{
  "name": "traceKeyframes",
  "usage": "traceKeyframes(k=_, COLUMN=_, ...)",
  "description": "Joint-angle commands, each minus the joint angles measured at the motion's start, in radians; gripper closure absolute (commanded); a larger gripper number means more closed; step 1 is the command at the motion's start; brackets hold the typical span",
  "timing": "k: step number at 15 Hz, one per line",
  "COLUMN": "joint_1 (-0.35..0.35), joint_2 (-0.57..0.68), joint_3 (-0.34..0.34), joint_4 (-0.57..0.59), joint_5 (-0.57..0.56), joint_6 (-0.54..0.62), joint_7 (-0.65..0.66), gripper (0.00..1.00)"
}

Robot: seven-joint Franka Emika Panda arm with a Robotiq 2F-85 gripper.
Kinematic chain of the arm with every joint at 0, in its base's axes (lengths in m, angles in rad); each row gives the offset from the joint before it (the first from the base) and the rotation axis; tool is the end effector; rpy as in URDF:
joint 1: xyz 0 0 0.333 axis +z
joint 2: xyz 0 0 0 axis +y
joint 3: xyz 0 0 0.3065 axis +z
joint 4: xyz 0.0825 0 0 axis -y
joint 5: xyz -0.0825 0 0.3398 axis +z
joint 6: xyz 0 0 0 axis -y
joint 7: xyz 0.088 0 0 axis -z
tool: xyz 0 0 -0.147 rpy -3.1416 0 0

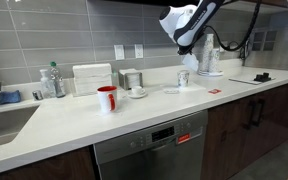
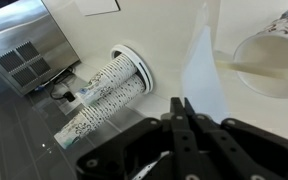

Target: Remove the paper from the white and red mug cup and cover it on the styrofoam cup top

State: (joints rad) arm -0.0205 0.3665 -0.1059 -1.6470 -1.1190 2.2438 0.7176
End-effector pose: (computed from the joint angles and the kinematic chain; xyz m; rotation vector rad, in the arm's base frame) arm 0.6521 -0.1291 0.4293 2.1973 -0.2022 0.5673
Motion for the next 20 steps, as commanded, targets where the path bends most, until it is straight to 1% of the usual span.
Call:
traceKeyframes(k=1, joint_1=0.013, joint_2=0.039, joint_3=0.001, joint_4=0.039, joint_5=0.001, joint_6=-0.045, joint_7=-0.027, gripper=1.0)
traceKeyframes(k=8, joint_1=0.034, joint_2=0.103, joint_3=0.007, joint_4=0.111, joint_5=0.007, joint_6=-0.078, joint_7=-0.063, gripper=1.0)
traceKeyframes(k=20, joint_1=0.052, joint_2=0.175, joint_3=0.033, joint_4=0.18, joint_5=0.07, joint_6=-0.117, joint_7=-0.245, gripper=1.0)
